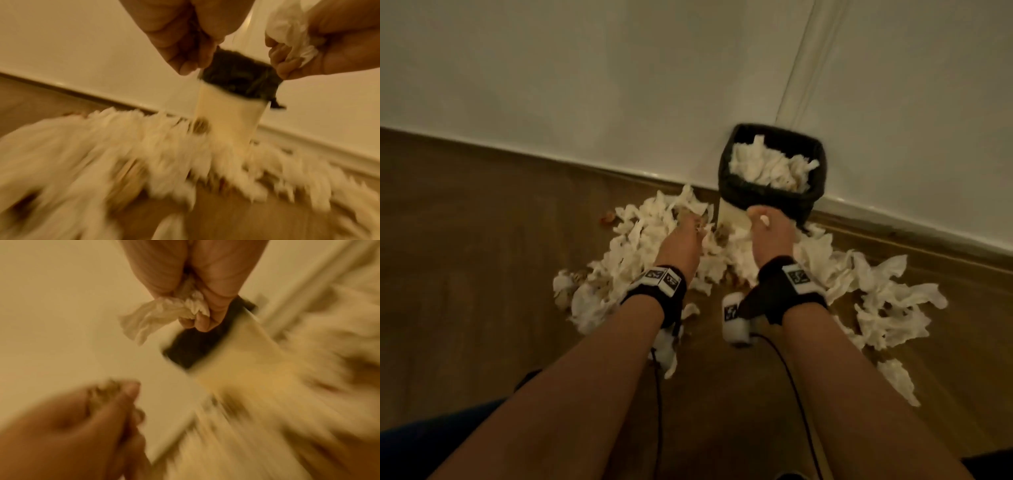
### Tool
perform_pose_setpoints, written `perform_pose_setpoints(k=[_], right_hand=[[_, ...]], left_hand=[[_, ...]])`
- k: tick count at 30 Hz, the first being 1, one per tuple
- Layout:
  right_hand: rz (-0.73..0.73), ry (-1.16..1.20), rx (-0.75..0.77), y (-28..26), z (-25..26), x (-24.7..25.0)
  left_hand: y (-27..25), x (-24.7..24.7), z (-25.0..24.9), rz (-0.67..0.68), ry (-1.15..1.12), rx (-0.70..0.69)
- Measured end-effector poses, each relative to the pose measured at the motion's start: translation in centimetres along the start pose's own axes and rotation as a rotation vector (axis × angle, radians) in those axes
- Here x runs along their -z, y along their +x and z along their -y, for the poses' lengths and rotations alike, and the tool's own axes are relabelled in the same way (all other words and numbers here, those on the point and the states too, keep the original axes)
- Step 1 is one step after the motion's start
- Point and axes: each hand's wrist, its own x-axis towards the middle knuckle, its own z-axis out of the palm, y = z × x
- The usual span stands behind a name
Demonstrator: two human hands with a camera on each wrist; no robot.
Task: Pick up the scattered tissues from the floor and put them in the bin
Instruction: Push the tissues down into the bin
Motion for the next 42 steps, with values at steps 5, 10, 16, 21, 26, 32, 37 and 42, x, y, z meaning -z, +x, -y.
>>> perform_pose_setpoints(k=[5, 10, 16, 21, 26, 32, 37, 42], right_hand=[[-0.085, -0.078, 0.145, 8.5, 6.3, 5.4], [0.065, -0.588, 0.075, 12.6, 5.6, 7.9], [0.086, -0.559, -0.071, 14.0, 2.9, 7.7], [0.187, -0.376, -0.158, 14.9, 2.1, 8.0], [0.248, -0.148, -0.203, 14.9, 1.9, 7.3], [0.219, -0.623, 0.073, 14.2, 1.1, 6.5], [0.270, -0.924, 0.094, 13.4, 1.1, 6.0], [0.483, -0.982, 0.102, 12.3, 1.0, 3.9]], left_hand=[[6.6, 2.8, -7.6, -0.122, -0.070, -0.188], [10.6, 2.9, -11.9, -0.048, -0.022, -0.292], [12.3, -0.2, -11.7, 0.059, -0.006, -0.227], [12.6, -1.7, -10.6, -0.020, 0.081, -0.345], [12.8, -2.0, -10.2, -0.018, 0.118, -0.341], [12.1, -2.9, -9.7, 0.138, 0.426, -0.340], [11.4, -3.3, -9.0, 0.211, 0.578, -0.374], [11.8, -3.6, -9.2, 0.287, 0.795, -0.416]])
